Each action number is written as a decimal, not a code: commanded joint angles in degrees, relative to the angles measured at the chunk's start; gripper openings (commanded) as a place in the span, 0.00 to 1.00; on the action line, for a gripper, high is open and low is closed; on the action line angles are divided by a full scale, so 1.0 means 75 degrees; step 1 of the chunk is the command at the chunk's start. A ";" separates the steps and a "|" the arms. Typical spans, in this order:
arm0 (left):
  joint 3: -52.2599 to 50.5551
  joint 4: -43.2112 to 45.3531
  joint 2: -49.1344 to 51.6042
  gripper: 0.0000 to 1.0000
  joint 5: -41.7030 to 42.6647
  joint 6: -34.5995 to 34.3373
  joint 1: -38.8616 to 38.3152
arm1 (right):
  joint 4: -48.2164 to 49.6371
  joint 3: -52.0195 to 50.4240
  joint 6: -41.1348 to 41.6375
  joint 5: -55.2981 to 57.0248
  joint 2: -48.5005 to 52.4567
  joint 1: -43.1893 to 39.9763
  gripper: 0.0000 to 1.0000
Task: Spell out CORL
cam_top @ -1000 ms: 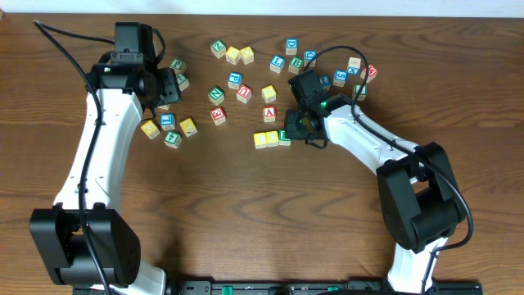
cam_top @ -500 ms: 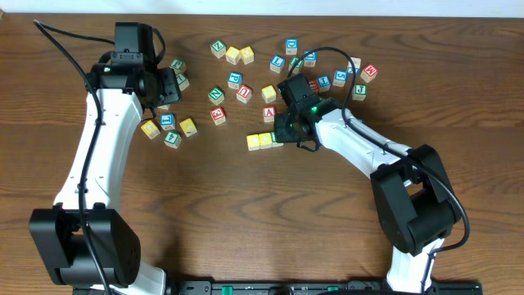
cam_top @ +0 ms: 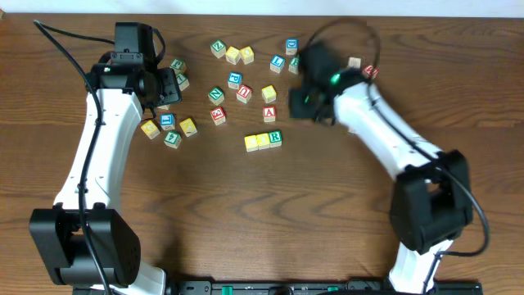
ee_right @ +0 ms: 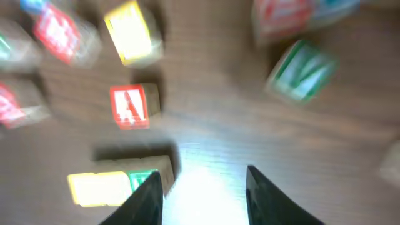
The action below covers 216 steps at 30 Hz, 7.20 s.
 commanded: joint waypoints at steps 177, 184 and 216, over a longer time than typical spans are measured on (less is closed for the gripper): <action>0.0833 0.0726 0.2267 0.32 0.1454 -0.1568 -0.0090 | -0.1189 0.1448 -0.0551 0.0265 -0.0321 -0.1020 0.60; 0.0833 0.0702 0.1501 0.32 0.1451 -0.1582 -0.0953 | -0.1183 0.1448 -0.0460 0.0259 -0.0321 -0.1443 0.61; 0.0793 0.1437 0.3555 0.32 0.0102 -0.3928 -0.4727 | -0.2090 0.1448 -0.0472 0.0245 -0.0321 -0.2366 0.63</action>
